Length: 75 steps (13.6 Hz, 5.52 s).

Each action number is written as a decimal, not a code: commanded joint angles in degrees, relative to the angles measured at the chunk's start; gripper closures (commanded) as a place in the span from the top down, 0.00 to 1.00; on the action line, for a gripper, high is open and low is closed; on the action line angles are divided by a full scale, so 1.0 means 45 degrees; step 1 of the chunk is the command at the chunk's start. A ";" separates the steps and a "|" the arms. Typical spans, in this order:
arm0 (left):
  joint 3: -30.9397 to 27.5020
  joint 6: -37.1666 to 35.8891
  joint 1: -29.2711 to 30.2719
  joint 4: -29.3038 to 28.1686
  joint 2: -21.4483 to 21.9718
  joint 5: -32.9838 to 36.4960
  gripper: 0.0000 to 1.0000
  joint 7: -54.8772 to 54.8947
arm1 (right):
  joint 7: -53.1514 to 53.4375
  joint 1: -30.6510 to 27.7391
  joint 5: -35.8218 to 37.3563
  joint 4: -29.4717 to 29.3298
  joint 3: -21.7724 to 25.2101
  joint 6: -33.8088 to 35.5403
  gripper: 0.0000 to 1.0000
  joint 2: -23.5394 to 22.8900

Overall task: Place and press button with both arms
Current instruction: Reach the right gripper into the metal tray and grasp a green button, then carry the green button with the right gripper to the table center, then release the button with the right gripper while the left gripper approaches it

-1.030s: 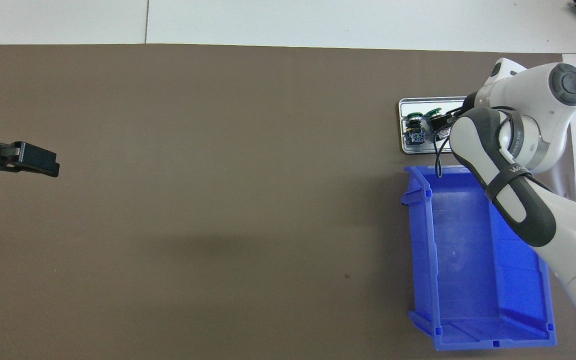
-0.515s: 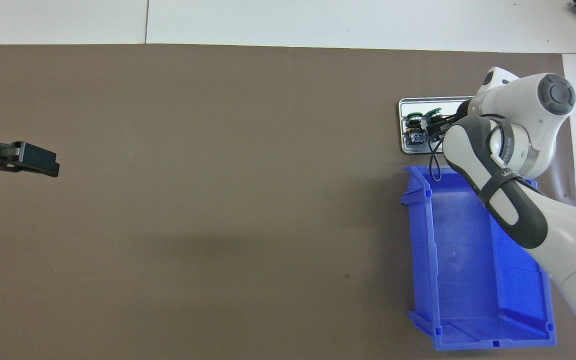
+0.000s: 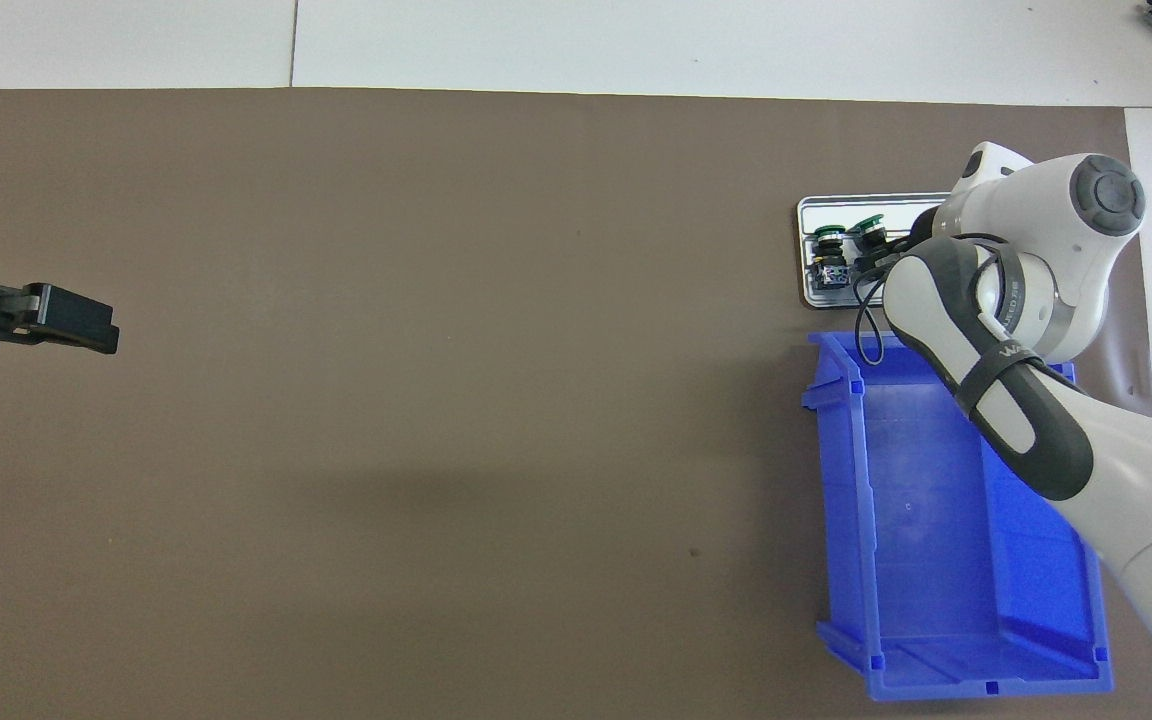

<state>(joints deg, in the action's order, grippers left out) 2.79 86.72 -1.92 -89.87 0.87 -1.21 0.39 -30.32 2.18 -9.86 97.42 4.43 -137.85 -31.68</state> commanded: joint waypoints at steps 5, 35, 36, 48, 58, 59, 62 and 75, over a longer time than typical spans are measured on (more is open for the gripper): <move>0.0045 0.0046 0.0114 -0.0420 0.0372 0.0015 1.00 -0.0106 | 0.3449 0.0412 -0.0015 -0.1586 0.0089 0.2073 0.00 0.0614; 0.0064 0.0046 0.0114 -0.0420 0.0372 0.0015 1.00 -0.0106 | 3.8085 0.9202 0.4907 -0.2728 -0.0125 0.2570 0.00 -0.0811; 0.0045 0.0046 0.0114 -0.0420 0.0372 0.0015 1.00 -0.0106 | 3.8085 0.9184 0.4926 -0.2221 -0.0125 0.2394 0.00 -0.0714; 0.0064 0.0046 0.0114 -0.0420 0.0372 0.0015 1.00 -0.0106 | 3.6451 0.9282 0.5767 -0.1337 -0.0144 0.2137 1.00 0.0415; 0.0221 0.1724 -0.0664 -0.0674 0.0255 -0.0161 1.00 0.3598 | 2.4957 0.5518 0.4497 -0.0926 -0.0164 0.4284 1.00 0.3621; 0.0221 0.2074 -0.0957 -0.0751 0.0236 -0.0161 1.00 0.4340 | 2.3336 0.5009 0.4284 -0.0907 -0.0164 0.4422 1.00 0.3797; 0.0221 0.3344 -0.1545 -0.1063 0.0138 -0.0882 1.00 0.7270 | 1.8765 0.3524 0.3736 -0.0888 -0.0164 0.4909 1.00 0.4499; 0.0201 0.6722 -0.5042 -0.1689 -0.2361 -0.1411 0.92 1.0480 | 0.8304 -0.0034 0.2915 -0.2060 0.0031 1.0240 1.00 0.7293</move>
<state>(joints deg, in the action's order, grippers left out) 4.70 114.37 -23.33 -97.00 -8.76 -6.55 46.96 11.63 4.00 4.68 88.28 4.79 -94.40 -0.06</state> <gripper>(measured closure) 0.079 0.000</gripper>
